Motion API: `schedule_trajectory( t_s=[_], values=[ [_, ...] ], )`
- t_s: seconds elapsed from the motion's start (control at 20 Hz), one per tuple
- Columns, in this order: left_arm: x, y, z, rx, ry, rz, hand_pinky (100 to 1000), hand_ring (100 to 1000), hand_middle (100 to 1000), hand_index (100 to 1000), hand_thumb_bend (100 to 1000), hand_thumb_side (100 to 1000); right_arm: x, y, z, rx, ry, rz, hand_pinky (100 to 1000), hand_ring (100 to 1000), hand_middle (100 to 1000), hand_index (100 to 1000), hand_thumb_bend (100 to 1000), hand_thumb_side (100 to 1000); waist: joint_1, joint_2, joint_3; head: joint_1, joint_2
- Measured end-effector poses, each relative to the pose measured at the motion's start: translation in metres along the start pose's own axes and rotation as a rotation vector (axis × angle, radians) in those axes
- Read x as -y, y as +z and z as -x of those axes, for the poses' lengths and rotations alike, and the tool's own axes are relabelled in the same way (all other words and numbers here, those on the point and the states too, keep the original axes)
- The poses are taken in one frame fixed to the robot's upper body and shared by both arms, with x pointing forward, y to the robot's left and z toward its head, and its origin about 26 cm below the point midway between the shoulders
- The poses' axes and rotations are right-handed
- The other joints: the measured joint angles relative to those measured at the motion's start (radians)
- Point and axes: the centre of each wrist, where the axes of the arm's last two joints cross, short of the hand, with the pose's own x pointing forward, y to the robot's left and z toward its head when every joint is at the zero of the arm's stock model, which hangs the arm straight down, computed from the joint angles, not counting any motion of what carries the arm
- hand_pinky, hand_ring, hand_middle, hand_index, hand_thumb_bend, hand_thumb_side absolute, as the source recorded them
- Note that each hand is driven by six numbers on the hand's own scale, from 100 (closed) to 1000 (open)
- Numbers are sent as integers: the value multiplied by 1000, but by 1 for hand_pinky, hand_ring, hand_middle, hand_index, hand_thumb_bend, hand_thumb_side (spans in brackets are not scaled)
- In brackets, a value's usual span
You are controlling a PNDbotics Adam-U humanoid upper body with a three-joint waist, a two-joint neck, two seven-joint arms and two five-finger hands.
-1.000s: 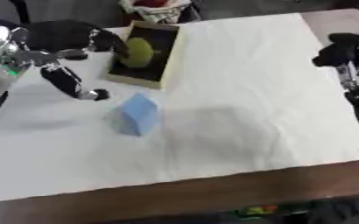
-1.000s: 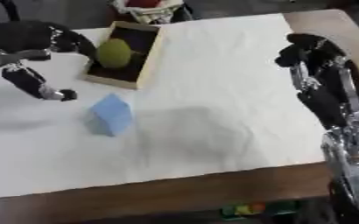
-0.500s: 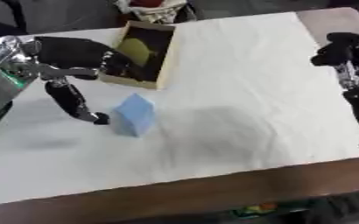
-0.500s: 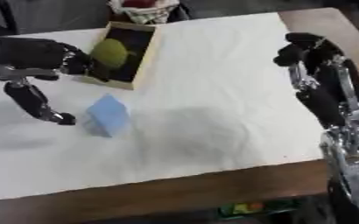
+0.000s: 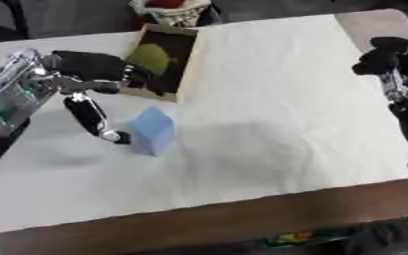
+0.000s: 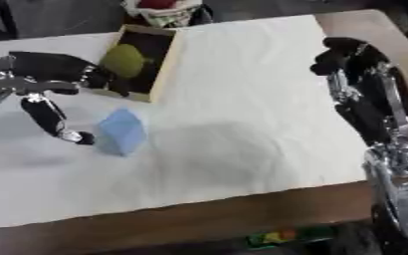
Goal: Pick up objects on the table and place them in the box.
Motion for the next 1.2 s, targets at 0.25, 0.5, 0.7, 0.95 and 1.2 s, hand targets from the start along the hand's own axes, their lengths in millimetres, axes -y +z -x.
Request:
schedule_trajectory(
  t_s=[0.25,0.5,0.7,0.95,1.2],
  values=[
    [8,-9,4,-12,19,16,869,883,896,940,501,337,0,-1,0,2,0,-1,677,621,579,760,100,513,-2,0,-5,0,0],
    [16,-16,7,-23,16,32,871,887,897,938,505,327,0,-1,0,-1,0,-1,677,621,579,760,100,513,-3,0,-6,0,0],
    [20,-20,9,-24,20,34,868,885,893,934,489,310,0,0,1,-3,-1,-2,677,621,578,760,100,514,-3,0,-8,0,0],
    [23,-26,10,-18,26,31,865,884,889,930,476,292,0,0,1,-4,-1,-3,677,620,578,760,100,514,-3,0,-11,0,0],
    [25,-31,11,-19,25,34,864,878,861,914,464,279,0,-1,1,-3,-1,-4,677,620,578,760,100,514,-3,0,-12,0,0]
  ],
)
